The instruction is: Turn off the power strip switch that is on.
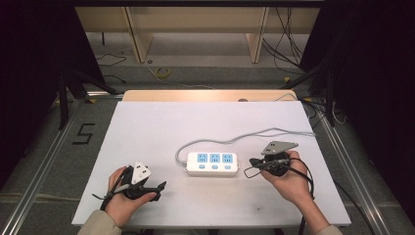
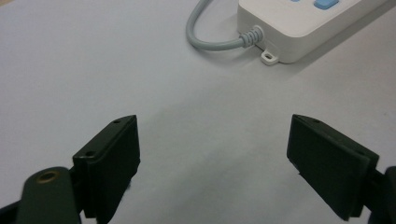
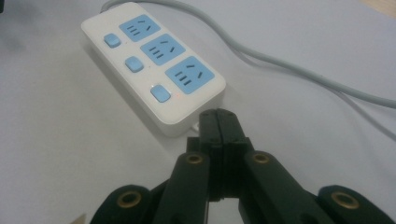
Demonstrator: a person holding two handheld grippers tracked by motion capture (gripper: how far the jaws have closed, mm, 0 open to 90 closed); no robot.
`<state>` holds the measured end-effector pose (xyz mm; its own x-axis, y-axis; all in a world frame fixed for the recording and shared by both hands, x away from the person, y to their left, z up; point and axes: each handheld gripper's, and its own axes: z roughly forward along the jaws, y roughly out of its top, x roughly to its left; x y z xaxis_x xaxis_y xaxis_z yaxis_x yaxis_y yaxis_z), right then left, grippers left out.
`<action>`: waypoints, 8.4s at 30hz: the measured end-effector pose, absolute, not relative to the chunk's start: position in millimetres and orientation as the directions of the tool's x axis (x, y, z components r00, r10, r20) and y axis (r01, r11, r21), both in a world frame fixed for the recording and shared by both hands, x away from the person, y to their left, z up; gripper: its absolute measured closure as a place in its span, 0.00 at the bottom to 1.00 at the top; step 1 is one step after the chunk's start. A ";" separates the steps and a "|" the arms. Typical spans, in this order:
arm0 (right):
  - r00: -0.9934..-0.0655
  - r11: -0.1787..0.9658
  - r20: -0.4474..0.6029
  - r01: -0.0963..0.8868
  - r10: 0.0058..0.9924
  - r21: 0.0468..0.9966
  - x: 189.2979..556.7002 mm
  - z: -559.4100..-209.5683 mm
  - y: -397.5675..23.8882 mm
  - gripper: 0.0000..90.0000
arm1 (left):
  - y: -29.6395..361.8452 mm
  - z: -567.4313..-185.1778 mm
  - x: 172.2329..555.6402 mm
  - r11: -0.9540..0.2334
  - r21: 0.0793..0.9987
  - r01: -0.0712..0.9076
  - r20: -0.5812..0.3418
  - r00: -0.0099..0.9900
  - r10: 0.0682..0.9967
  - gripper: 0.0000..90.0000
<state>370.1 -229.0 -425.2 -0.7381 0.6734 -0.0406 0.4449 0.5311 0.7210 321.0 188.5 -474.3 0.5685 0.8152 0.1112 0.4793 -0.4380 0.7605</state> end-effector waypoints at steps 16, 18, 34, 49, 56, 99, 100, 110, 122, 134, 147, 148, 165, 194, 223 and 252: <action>-0.745 0.554 -0.055 0.442 0.664 0.706 373.1 -422.0 -217.2 1.00 | 188.0 -474.5 321.0 -0.440 0.761 0.477 0.115 0.569 0.815 0.19; -0.745 0.558 -0.058 0.443 0.664 0.702 372.7 -421.5 -215.3 1.00 | 188.2 -474.2 320.9 -0.439 0.762 0.477 0.114 0.568 0.815 0.19; -0.754 0.578 -0.064 0.443 0.654 0.685 374.1 -419.5 -204.1 1.00 | 187.4 -473.9 320.4 -0.444 0.762 0.471 0.122 0.569 0.814 0.19; -0.770 0.598 -0.065 0.437 0.635 0.671 378.3 -419.9 -191.9 1.00 | 186.2 -474.3 320.0 -0.445 0.761 0.473 0.119 0.571 0.812 0.19; -0.776 0.611 -0.065 0.439 0.627 0.659 380.5 -421.4 -186.2 1.00 | 186.1 -474.5 320.1 -0.442 0.761 0.474 0.115 0.572 0.812 0.19; -0.804 0.668 -0.054 0.453 0.592 0.591 395.8 -420.7 -160.7 1.00 | 185.8 -474.2 320.0 -0.443 0.762 0.472 0.115 0.574 0.810 0.19; -0.803 0.667 -0.050 0.457 0.594 0.589 396.0 -420.7 -160.0 1.00 | 185.8 -474.2 320.0 -0.443 0.762 0.472 0.115 0.574 0.810 0.19; -0.813 0.686 -0.049 0.454 0.580 0.569 399.0 -420.0 -155.2 1.00 | 185.9 -473.9 319.9 -0.444 0.763 0.471 0.116 0.575 0.810 0.19; -0.818 0.700 -0.046 0.460 0.573 0.546 402.7 -420.1 -150.0 1.00 | 186.0 -473.9 320.0 -0.443 0.763 0.471 0.116 0.575 0.810 0.19; -0.824 0.717 -0.048 0.461 0.565 0.523 406.0 -422.2 -144.1 1.00 | 185.9 -473.9 320.0 -0.444 0.763 0.471 0.116 0.576 0.809 0.19; -0.825 0.728 -0.048 0.468 0.564 0.501 408.3 -426.7 -138.6 1.00 | 185.8 -473.8 320.0 -0.444 0.763 0.470 0.116 0.576 0.809 0.19; -0.827 0.729 -0.048 0.465 0.560 0.503 408.7 -427.3 -138.5 1.00 | 185.8 -473.8 320.0 -0.443 0.764 0.470 0.116 0.576 0.809 0.19; -0.836 0.753 -0.049 0.465 0.546 0.466 411.7 -430.2 -131.1 1.00 | 185.9 -473.8 320.0 -0.444 0.763 0.469 0.116 0.577 0.809 0.19; -0.840 0.776 -0.049 0.475 0.541 0.415 416.0 -436.0 -125.7 1.00 | 185.8 -473.6 319.7 -0.451 0.760 0.468 0.121 0.580 0.806 0.19; -0.822 0.758 -0.028 0.511 0.569 0.404 415.9 -435.9 -126.5 1.00 | 185.1 -473.5 319.3 -0.452 0.760 0.467 0.123 0.580 0.806 0.19; -0.822 0.742 -0.015 0.506 0.570 0.439 414.2 -439.9 -126.7 1.00 | 185.2 -473.7 319.8 -0.455 0.759 0.466 0.126 0.581 0.804 0.19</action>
